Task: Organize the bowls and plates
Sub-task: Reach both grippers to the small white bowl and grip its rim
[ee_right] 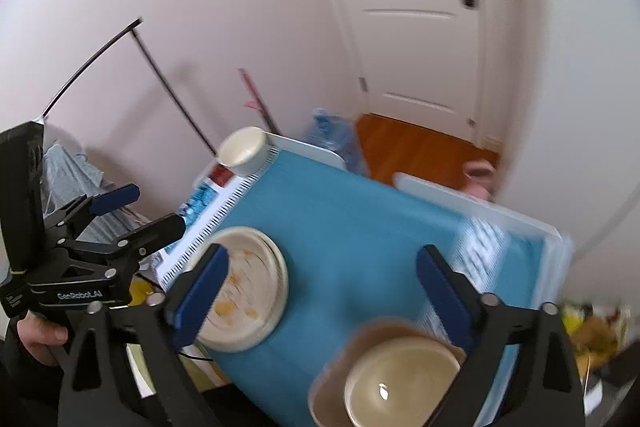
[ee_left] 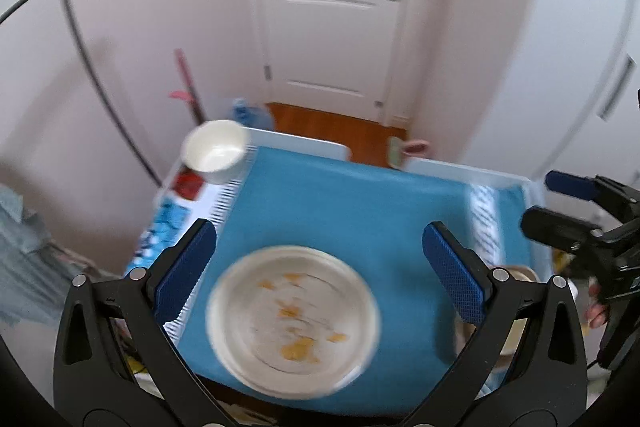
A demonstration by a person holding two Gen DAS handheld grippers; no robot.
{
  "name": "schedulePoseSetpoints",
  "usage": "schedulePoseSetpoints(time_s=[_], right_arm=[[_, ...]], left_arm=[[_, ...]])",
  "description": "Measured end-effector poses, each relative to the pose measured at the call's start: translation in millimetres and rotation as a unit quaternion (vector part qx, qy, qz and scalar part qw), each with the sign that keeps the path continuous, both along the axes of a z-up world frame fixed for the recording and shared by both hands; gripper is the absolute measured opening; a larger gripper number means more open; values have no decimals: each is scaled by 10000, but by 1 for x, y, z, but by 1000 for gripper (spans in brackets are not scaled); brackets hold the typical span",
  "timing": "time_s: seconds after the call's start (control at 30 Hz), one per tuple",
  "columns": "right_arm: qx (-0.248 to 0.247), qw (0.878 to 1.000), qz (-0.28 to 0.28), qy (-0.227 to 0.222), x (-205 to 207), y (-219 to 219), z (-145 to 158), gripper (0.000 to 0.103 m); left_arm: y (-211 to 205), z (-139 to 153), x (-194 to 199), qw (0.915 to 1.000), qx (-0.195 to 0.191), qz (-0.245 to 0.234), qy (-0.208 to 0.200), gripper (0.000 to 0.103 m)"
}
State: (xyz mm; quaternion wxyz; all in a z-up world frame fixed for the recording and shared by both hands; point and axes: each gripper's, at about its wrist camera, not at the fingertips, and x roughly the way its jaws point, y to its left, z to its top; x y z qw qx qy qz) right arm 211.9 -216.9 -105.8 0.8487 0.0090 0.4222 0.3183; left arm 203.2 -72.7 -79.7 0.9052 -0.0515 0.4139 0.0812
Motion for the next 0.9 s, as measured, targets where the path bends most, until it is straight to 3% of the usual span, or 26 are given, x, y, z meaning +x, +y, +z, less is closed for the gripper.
schedulePoseSetpoints(time_s=[0.2,0.33,0.5,0.67,0.77,0.83,0.9], right_arm=[[-289,9988,379,86,60,82,9,102],[-404,9979,472,178,100,128,4,102],[-687,9924,728,717,147,194,-42,102],[-703,9872,704,1244,183,233,-95,102],[-554,9831,707,1594,203,251,-121,100],[-537,9795,705,1809,211,261,-135,94],[-526,9757,811,1968,215,273,-150,85]], left_arm=[[78,-3,30,9981,6,613,27,103],[129,-20,60,9949,-263,943,245,103],[183,-56,99,9896,-805,1074,512,102],[220,-105,134,9830,-1174,1181,771,102],[233,-134,146,9777,-1416,1231,948,92],[240,-153,153,9731,-1612,1257,1060,75],[243,-165,157,9694,-1793,1276,1091,68]])
